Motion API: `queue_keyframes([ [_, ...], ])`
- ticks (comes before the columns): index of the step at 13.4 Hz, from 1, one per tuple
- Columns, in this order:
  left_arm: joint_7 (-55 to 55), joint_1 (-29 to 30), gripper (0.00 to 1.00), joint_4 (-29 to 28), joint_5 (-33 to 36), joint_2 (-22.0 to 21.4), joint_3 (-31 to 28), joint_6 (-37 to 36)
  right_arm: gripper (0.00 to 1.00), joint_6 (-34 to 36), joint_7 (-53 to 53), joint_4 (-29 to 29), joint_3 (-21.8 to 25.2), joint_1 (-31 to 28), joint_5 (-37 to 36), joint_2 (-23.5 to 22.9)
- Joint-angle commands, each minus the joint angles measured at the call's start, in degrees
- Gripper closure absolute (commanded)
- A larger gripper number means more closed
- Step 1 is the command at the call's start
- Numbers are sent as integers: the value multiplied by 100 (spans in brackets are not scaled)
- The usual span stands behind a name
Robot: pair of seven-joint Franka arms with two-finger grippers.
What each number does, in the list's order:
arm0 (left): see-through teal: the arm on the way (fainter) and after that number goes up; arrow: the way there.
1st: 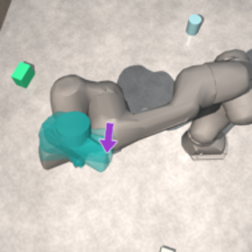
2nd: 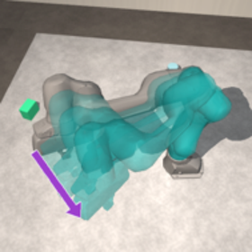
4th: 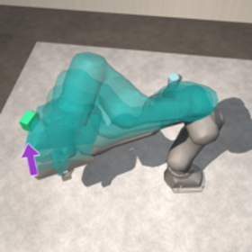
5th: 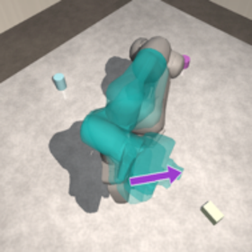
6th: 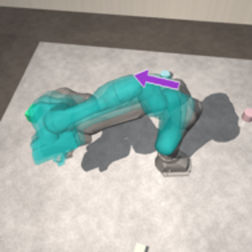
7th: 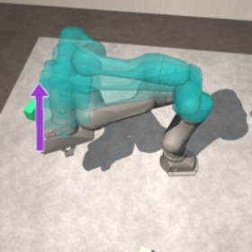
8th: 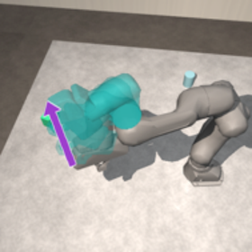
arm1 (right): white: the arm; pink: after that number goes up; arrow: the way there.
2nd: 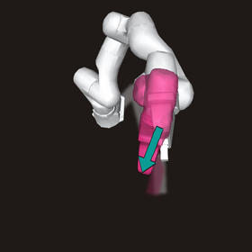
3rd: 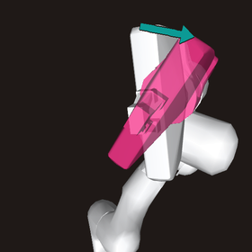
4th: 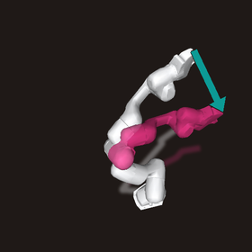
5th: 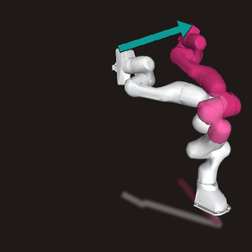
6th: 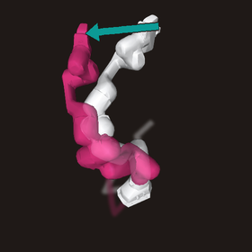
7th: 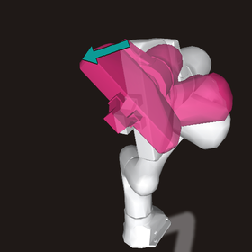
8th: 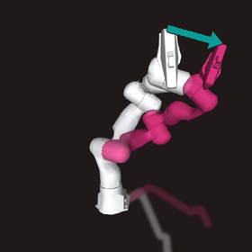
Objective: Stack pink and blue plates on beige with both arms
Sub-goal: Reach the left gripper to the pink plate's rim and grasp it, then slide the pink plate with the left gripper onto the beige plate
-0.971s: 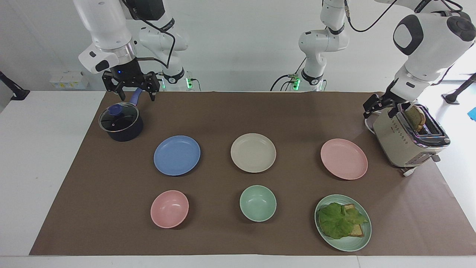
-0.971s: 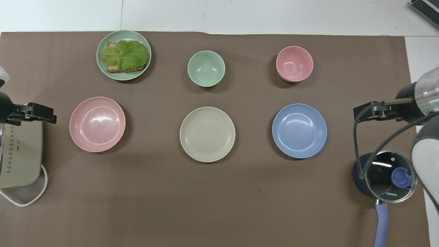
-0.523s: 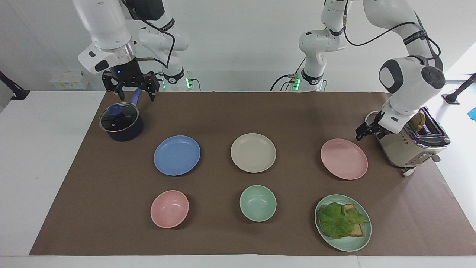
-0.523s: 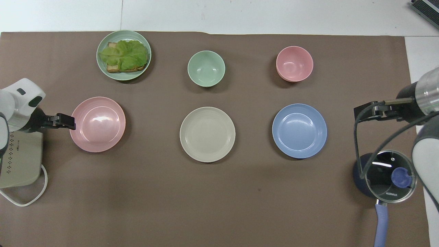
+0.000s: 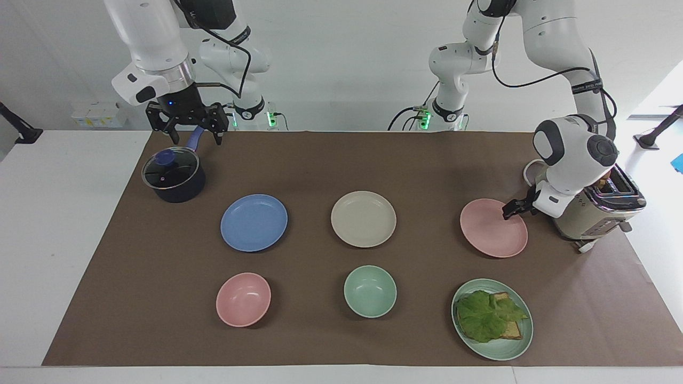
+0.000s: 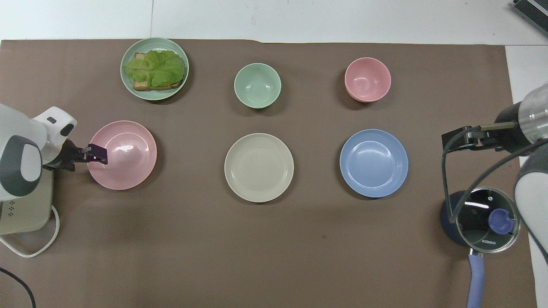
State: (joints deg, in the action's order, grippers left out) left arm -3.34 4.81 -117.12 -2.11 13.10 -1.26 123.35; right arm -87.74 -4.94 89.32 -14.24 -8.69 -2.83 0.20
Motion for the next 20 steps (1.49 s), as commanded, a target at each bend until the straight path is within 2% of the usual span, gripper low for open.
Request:
queue_keyframes([
  [1, -431, 46, 0, -355, 35, 139, 47, 548, 0, -41, 186, 59, -8, -80, 54, 50],
  [2, -439, 2, 0, -321, 35, 149, 47, 532, 0, -50, 186, 68, -8, -80, 54, 59],
  [4, -352, -16, 77, -251, 44, 158, 47, 418, 0, -50, 195, 68, -8, -80, 54, 59],
  [5, -352, -16, 100, -146, 44, 149, 47, 304, 0, -50, 186, 68, -8, -80, 54, 59],
  [7, -291, -16, 100, 188, 44, 158, 47, -187, 0, -50, 186, 68, -8, -80, 54, 59],
  [12, -264, -24, 100, 312, 44, 149, 55, -364, 0, -50, 186, 68, -8, -80, 54, 59],
  [16, -325, -217, 100, 1277, -9, 114, 73, -1864, 0, -50, 186, 68, -8, -80, 54, 59],
  [18, -395, -366, 100, 1507, -419, 18, 73, -2279, 0, -50, 186, 68, -8, -80, 54, 59],
  [20, -823, -760, 100, 1534, -711, -140, 82, -2439, 0, -59, 186, 68, -8, -80, 54, 59],
])
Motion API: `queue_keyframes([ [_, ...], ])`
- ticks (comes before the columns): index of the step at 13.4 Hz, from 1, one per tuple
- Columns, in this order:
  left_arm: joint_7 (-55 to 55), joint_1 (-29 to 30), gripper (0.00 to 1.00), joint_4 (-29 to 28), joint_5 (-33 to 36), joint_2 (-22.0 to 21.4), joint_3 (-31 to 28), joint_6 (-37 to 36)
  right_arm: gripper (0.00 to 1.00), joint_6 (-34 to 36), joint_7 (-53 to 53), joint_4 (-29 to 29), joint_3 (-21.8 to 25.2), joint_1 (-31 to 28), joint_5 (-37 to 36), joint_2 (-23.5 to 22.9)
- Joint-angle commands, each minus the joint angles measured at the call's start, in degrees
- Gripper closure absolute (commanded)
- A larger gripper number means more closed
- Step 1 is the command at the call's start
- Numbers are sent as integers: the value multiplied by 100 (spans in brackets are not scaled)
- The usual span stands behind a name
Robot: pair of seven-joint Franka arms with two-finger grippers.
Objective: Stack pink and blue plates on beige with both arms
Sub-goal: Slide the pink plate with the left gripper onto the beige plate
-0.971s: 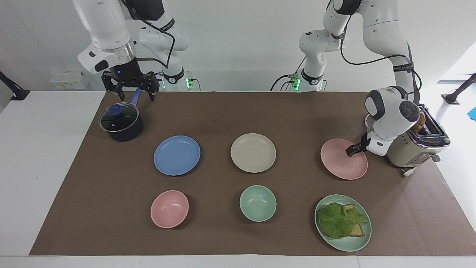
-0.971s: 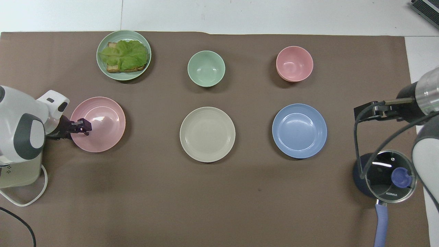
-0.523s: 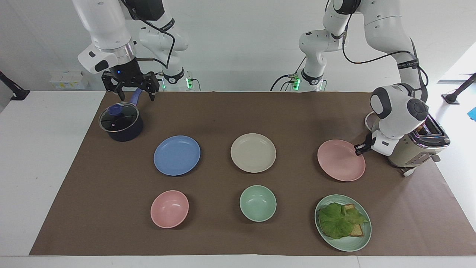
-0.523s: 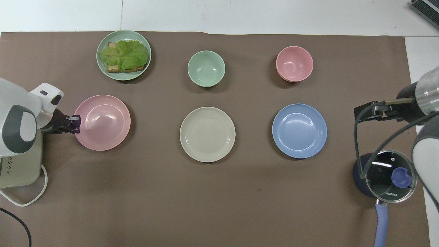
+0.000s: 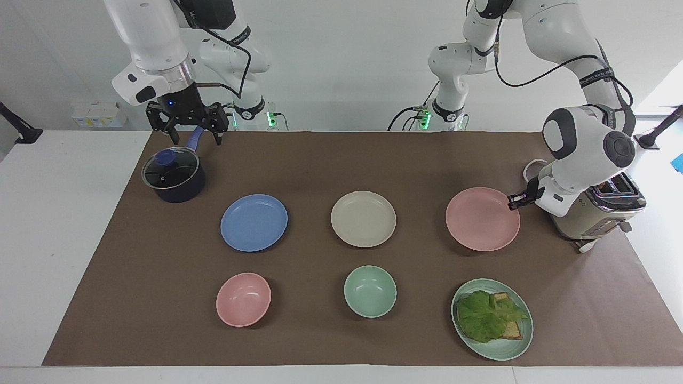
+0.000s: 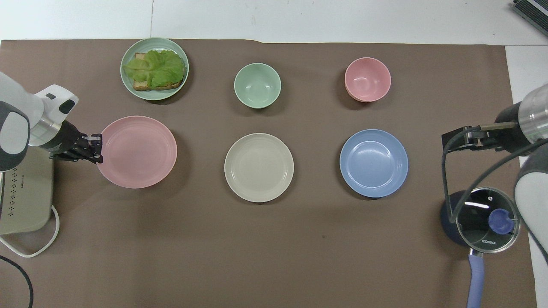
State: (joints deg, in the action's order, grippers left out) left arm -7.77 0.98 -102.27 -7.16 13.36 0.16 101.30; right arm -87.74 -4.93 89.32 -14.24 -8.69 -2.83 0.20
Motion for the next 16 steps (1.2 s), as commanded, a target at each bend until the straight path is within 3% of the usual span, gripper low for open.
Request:
queue_keyframes([
  [1, -758, -640, 100, 49, -207, -176, -43, -208, 0, -50, 186, 68, -9, -80, 54, 59],
  [6, -1964, -1836, 100, -196, -549, -307, -25, 256, 0, -50, 195, 77, 9, -115, 54, 59],
  [10, -1966, -2408, 100, -846, -690, -290, -8, 1082, 0, -76, 195, 68, 9, -115, 54, 50],
  [13, -1660, -2655, 100, -1217, -690, -316, -7, 1542, 0, -488, 203, 173, 9, -115, 98, 68],
  [14, -1527, -2682, 80, -1199, -690, -308, -7, 1568, 0, -733, 203, 286, 26, -115, 229, 85],
  [15, -1500, -2708, 17, -1182, -690, -308, -7, 1585, 0, -892, 203, 383, 26, -150, 247, 85],
  [16, -1508, -2708, 0, -1173, -690, -299, -7, 1594, 0, -998, 230, 524, 26, -194, 247, 59],
])
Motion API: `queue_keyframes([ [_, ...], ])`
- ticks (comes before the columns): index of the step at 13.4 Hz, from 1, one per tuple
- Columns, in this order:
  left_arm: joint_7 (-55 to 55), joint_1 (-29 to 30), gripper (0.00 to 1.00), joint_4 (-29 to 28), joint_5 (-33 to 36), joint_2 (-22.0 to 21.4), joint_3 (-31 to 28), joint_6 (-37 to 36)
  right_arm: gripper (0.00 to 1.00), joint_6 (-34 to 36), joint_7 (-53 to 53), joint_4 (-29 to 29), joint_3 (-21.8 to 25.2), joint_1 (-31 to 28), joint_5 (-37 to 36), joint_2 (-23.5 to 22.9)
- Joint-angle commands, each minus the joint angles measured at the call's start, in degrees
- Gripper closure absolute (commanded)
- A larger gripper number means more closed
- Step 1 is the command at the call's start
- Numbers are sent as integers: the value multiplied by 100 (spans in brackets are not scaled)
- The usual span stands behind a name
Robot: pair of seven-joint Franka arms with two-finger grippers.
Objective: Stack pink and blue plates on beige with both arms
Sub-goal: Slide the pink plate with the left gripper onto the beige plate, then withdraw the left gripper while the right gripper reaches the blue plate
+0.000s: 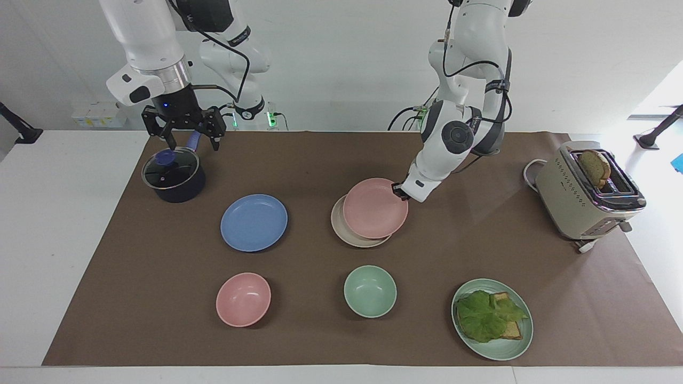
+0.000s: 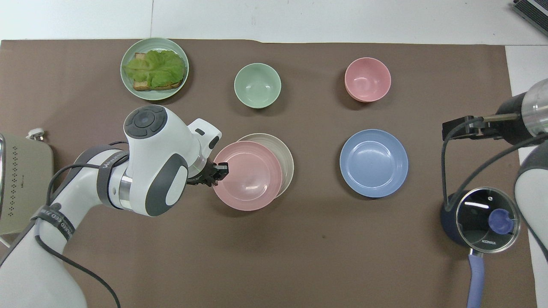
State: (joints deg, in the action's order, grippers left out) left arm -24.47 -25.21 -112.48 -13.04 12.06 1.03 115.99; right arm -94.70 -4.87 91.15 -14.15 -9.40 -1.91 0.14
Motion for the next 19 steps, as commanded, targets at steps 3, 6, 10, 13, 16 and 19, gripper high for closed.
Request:
queue_keyframes([
  [3, 92, -63, 0, -99, -102, -151, -112, 99, 0, -1161, 504, 964, 27, -150, 165, -49],
  [6, 153, 77, 0, -3, -93, -142, -156, -85, 0, -1796, 539, 1282, 18, -158, 165, -522],
  [10, 669, 1173, 0, 663, 317, -186, -200, -891, 0, -2727, 566, 1975, 27, -158, 165, -883],
  [13, 1670, 1895, 0, 1200, 776, -256, -209, -1114, 0, -3212, 601, 2407, 27, -211, 165, -1086],
  [16, 2243, 2169, 0, 1876, 1110, -274, -218, -1402, 0, -3799, 942, 2872, 18, -430, 173, -1182],
  [19, 2289, 2213, 0, 2326, 1215, -405, -209, -1895, 0, -3934, 1479, 2918, 18, -650, 725, -1402],
])
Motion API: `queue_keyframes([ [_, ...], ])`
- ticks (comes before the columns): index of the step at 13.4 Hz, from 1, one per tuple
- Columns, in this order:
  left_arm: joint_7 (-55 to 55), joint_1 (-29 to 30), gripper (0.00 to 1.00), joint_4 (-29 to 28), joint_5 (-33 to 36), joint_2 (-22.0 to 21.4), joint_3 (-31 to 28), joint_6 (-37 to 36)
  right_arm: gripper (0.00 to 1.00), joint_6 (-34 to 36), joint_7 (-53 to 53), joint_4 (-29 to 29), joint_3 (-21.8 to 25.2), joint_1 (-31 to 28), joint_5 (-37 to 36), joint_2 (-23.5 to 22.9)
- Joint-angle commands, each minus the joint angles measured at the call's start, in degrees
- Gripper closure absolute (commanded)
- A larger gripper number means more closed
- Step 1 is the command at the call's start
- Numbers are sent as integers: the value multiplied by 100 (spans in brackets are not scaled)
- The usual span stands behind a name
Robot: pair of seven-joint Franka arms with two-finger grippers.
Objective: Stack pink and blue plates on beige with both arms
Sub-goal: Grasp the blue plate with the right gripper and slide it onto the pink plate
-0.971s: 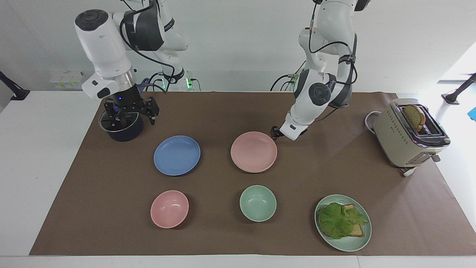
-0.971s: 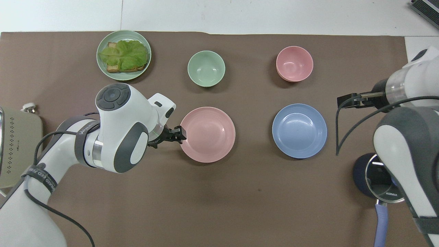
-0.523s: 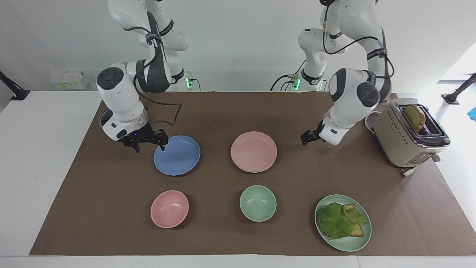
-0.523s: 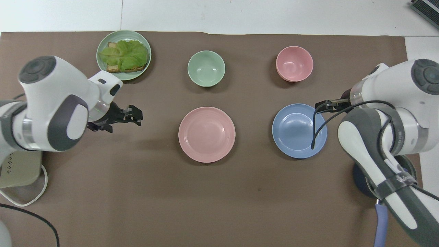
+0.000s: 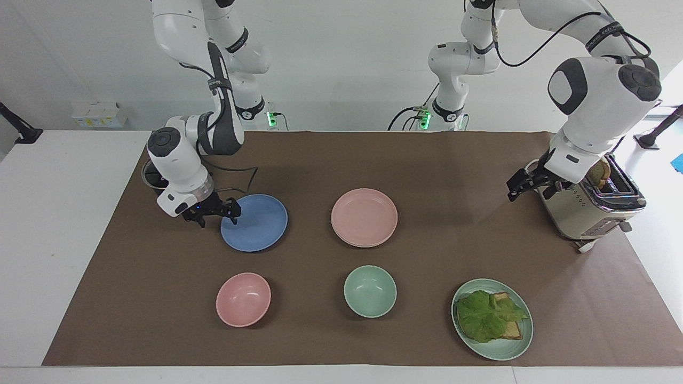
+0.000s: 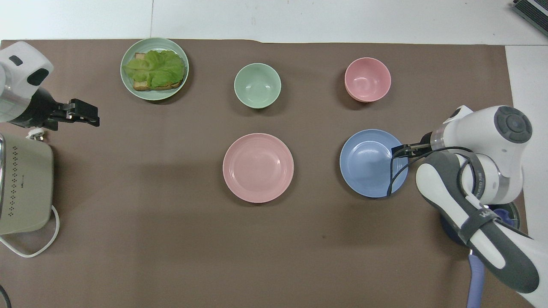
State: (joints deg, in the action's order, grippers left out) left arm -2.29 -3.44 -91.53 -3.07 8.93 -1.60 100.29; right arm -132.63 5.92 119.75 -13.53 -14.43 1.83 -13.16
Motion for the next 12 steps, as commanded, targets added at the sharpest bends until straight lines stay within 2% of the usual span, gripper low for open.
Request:
queue_keyframes([
  [1, 80, 28, 0, 240, 332, -171, 63, -387, 0, -140, 436, 57, -45, -157, 431, -99],
  [3, 62, 28, 0, 232, 324, -225, 72, -405, 34, -140, 410, 57, -45, -166, 476, -116],
  [5, 53, 63, 0, 223, 298, -225, 55, -370, 64, -114, 401, 66, -45, -218, 1070, -125],
  [8, 53, 63, 0, 223, 298, -225, 55, -379, 100, -96, 348, 66, -45, -218, 1398, -125],
  [12, 45, 63, 0, 223, 298, -233, 55, -387, 100, 9, 357, 31, -45, -227, 1836, -117],
])
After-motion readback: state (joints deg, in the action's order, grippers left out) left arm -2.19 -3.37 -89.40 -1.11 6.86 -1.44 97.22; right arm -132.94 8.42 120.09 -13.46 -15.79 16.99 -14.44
